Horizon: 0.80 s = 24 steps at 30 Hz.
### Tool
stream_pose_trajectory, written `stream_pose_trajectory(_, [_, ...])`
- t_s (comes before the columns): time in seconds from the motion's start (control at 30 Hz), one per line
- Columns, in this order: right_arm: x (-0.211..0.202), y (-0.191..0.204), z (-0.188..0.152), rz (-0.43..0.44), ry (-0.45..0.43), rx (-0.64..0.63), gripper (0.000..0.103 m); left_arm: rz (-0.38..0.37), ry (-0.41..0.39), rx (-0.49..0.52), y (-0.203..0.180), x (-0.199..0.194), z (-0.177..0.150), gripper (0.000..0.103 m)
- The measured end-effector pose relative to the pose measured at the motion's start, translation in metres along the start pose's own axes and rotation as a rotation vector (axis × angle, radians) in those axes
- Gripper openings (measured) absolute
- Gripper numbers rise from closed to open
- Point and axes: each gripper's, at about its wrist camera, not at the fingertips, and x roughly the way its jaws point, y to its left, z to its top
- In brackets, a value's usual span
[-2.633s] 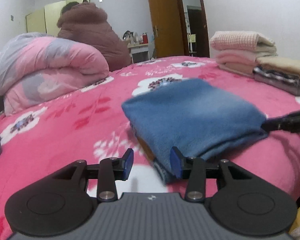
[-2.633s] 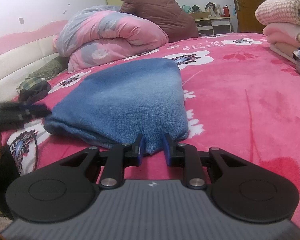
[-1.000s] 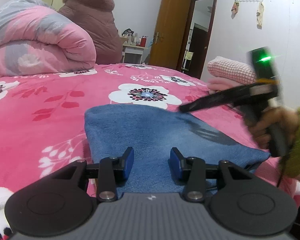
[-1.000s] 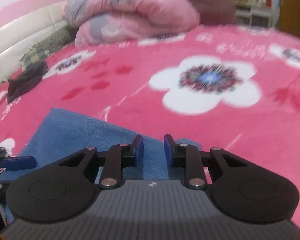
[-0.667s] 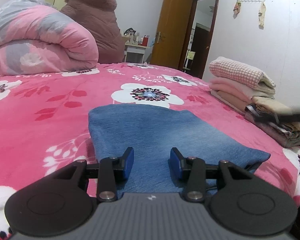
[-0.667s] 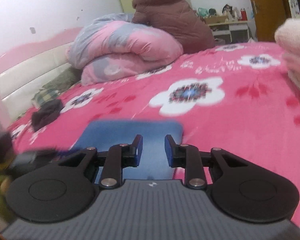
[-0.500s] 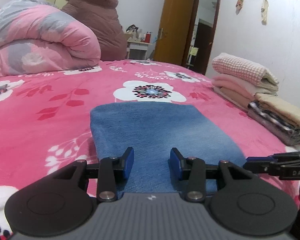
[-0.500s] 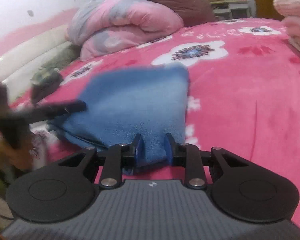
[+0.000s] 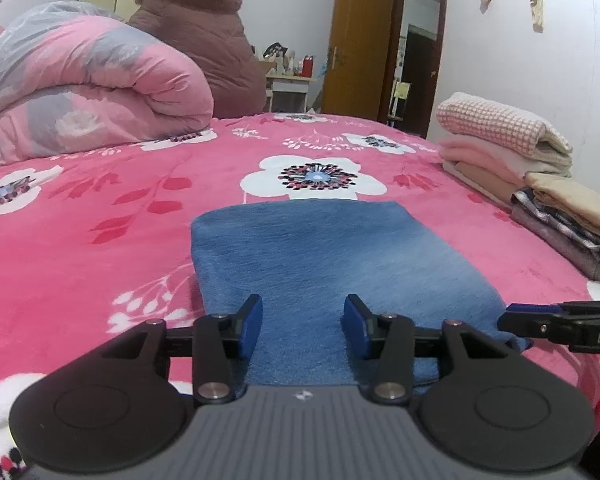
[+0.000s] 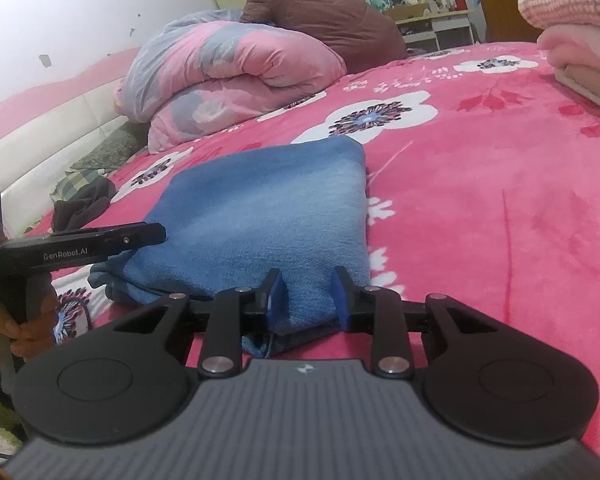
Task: Fold clothes
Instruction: 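Move the right gripper to the jeans edge while the left gripper repositions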
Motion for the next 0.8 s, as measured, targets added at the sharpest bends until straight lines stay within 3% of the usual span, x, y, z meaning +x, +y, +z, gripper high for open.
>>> stream_pose_trajectory(0.2, [0.001, 0.004, -0.002, -0.006, -0.01, -0.027, 0.031, 0.027, 0.014, -0.002, -0.002, 0.0, 0.002, 0.052])
stream_pose_trajectory(0.43, [0.002, 0.013, -0.006, -0.022, -0.019, -0.083, 0.043, 0.039, 0.025, -0.001, -0.004, 0.001, 0.004, 0.053])
stream_pose_trajectory(0.8, [0.001, 0.013, -0.007, -0.015, -0.025, -0.078, 0.046, 0.049, 0.03, 0.004, -0.005, 0.002, 0.004, 0.053])
